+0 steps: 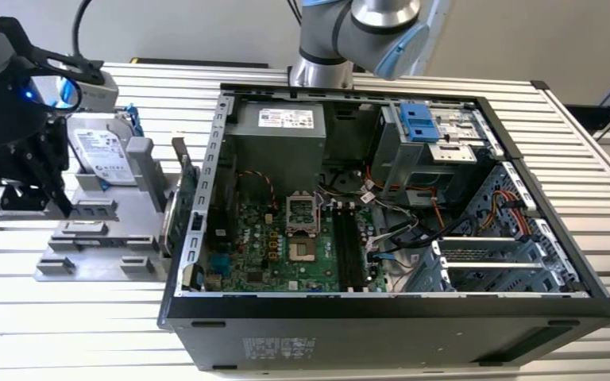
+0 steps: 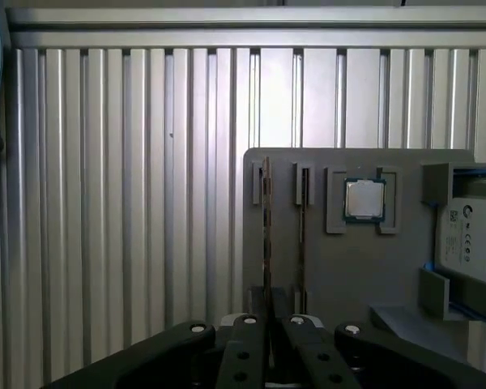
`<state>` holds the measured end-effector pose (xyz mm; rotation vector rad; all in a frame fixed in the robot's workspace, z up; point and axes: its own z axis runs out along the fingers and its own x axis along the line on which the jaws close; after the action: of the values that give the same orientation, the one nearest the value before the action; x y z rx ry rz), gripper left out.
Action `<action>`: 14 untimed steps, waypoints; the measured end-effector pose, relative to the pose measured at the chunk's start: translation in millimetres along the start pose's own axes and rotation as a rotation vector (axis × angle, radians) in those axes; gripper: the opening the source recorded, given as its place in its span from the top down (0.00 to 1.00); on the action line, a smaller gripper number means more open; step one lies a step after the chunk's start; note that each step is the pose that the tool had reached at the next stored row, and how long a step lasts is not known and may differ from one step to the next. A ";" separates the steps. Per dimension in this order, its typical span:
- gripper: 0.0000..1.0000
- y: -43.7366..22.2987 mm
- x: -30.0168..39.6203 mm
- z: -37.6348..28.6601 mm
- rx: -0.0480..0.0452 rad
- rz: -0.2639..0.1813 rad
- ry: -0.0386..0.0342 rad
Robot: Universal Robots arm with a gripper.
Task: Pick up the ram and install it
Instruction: 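Pick up the ram and move it above insertion slot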
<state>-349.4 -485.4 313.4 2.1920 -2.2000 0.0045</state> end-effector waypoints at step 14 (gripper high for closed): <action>1.00 0.3 0.4 -13.2 0.0000 0.000 0.0000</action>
<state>-349.4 -485.4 326.6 2.1917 -2.2003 0.0045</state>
